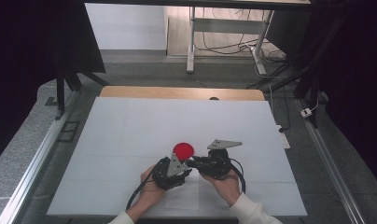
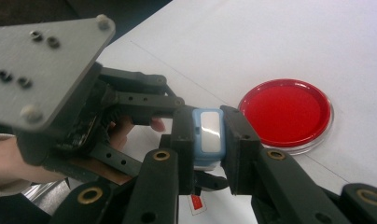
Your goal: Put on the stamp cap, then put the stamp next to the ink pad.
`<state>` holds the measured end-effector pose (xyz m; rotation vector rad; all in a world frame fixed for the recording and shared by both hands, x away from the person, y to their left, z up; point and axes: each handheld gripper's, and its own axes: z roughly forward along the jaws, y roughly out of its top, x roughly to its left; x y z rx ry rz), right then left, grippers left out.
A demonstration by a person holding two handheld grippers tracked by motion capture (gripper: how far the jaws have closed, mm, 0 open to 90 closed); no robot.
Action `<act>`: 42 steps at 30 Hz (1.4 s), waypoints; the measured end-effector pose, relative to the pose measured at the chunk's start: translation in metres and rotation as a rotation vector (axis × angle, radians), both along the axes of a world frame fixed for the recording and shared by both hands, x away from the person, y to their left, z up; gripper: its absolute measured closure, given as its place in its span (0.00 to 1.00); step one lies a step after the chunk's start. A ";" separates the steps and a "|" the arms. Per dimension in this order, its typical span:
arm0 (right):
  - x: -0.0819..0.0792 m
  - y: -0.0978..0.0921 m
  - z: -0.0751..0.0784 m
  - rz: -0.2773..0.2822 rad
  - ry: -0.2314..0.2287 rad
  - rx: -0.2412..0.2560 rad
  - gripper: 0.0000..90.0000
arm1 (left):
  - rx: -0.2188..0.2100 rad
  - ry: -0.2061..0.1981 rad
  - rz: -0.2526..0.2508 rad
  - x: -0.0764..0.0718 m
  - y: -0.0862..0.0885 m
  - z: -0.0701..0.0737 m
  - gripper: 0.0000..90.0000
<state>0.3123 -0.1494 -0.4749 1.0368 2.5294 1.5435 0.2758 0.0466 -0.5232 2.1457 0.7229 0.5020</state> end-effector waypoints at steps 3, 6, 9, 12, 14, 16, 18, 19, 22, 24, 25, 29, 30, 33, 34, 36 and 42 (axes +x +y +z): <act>0.000 -0.001 0.000 0.003 -0.006 0.015 0.83 | -0.018 0.016 0.008 0.002 0.003 0.001 0.56; 0.000 -0.001 0.000 0.007 -0.012 0.024 0.83 | -0.035 0.032 0.013 0.004 0.007 0.002 0.51; -0.001 -0.002 0.001 0.014 -0.021 0.035 0.83 | -0.053 0.065 0.010 0.005 0.010 0.002 0.46; -0.001 -0.002 0.002 0.007 -0.036 0.044 0.83 | -0.040 0.071 0.019 0.005 0.009 0.001 0.37; -0.001 -0.003 0.003 0.000 -0.043 0.046 0.83 | -0.039 0.068 0.016 0.005 0.008 0.001 0.35; -0.001 -0.004 0.004 -0.001 -0.044 0.049 0.83 | -0.039 0.071 0.016 0.005 0.008 0.001 0.32; -0.001 -0.005 0.005 -0.008 -0.046 0.050 0.83 | -0.037 0.075 0.020 0.005 0.009 0.001 0.29; 0.000 -0.005 0.005 -0.007 -0.047 0.050 0.83 | -0.034 0.073 0.021 0.004 0.010 0.002 0.28; 0.000 -0.007 0.006 -0.011 -0.052 0.054 0.83 | -0.042 0.072 0.025 0.003 0.013 0.004 0.27; 0.001 -0.008 0.007 -0.015 -0.054 0.056 0.83 | -0.041 0.073 0.025 0.002 0.016 0.005 0.27; 0.001 -0.009 0.007 -0.019 -0.053 0.058 0.83 | -0.043 0.077 0.025 0.001 0.018 0.005 0.27; 0.002 -0.012 0.009 -0.026 -0.064 0.063 0.83 | -0.042 0.088 0.027 -0.003 0.030 0.007 0.27; 0.003 -0.012 0.010 -0.030 -0.065 0.064 0.83 | -0.042 0.091 0.029 -0.004 0.034 0.008 0.27; 0.004 -0.015 0.011 -0.035 -0.073 0.064 0.83 | -0.046 0.083 0.051 -0.009 0.045 0.009 0.27; 0.004 -0.015 0.011 -0.037 -0.077 0.063 0.83 | -0.044 0.076 0.060 -0.010 0.049 0.009 0.27; 0.005 -0.017 0.012 -0.039 -0.090 0.057 0.83 | -0.042 0.064 0.079 -0.014 0.058 0.010 0.27; 0.009 -0.018 0.012 -0.047 -0.106 0.039 0.83 | -0.065 0.047 0.135 -0.022 0.083 0.013 0.27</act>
